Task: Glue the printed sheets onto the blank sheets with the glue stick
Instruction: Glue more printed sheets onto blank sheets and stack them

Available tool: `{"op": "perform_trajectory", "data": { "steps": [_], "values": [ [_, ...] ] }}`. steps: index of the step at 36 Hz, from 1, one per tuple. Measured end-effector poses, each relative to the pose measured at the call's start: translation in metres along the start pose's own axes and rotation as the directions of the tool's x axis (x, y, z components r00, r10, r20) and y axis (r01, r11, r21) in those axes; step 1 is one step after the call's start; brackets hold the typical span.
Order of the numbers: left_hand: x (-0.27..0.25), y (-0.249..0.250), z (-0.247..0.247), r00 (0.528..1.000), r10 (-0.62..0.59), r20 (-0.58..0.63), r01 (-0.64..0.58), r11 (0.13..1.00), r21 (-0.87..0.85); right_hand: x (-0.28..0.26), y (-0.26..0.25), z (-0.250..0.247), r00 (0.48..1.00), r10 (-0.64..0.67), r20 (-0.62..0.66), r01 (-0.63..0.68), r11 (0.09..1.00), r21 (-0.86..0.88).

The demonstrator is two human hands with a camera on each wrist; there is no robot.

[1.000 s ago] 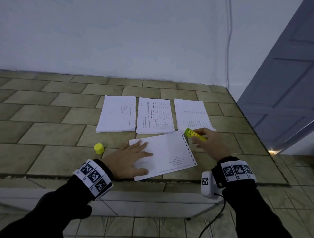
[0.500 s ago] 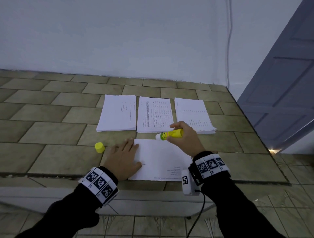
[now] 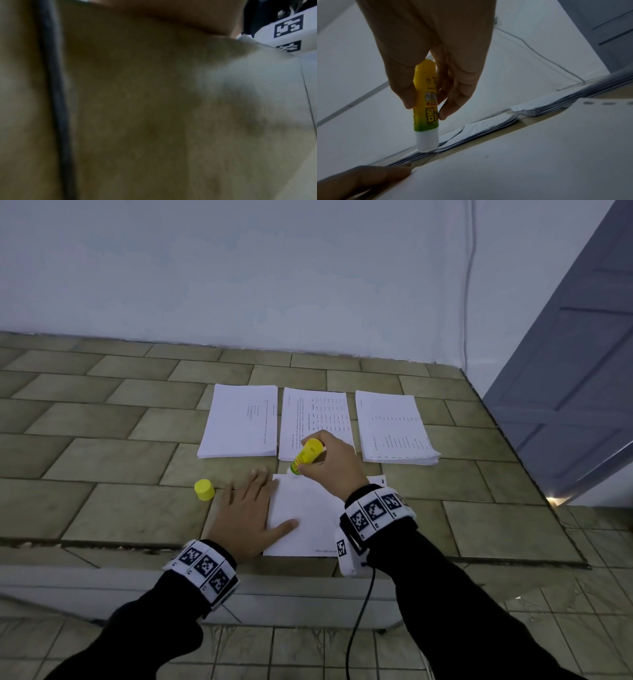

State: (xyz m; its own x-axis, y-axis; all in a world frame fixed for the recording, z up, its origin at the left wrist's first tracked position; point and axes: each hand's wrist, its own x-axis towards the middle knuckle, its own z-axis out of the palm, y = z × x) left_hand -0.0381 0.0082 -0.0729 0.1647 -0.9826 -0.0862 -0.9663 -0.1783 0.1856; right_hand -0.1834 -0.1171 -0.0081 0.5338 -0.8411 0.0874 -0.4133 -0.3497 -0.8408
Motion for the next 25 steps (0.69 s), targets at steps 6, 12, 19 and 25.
{"op": "perform_trajectory", "data": {
  "steps": [6,12,19,25],
  "values": [
    [0.001,-0.002,0.007,1.0,0.006,-0.028,-0.006,1.0,0.001,0.003,-0.007,0.011,0.998,-0.035,0.042,0.038,0.997,-0.062],
    [0.001,-0.006,0.013,0.999,0.02,-0.036,-0.02,1.0,0.011,0.004,-0.012,0.025,0.994,-0.075,0.085,0.088,0.982,-0.167],
    [0.003,-0.007,0.015,0.999,0.02,-0.039,-0.019,1.0,0.02,0.001,-0.014,0.024,0.991,-0.063,0.114,0.096,0.942,-0.321],
    [0.002,-0.006,0.015,0.999,0.005,-0.041,-0.004,1.0,0.025,-0.009,0.004,-0.01,0.999,0.012,0.031,-0.002,0.946,-0.325]
  ]
}}
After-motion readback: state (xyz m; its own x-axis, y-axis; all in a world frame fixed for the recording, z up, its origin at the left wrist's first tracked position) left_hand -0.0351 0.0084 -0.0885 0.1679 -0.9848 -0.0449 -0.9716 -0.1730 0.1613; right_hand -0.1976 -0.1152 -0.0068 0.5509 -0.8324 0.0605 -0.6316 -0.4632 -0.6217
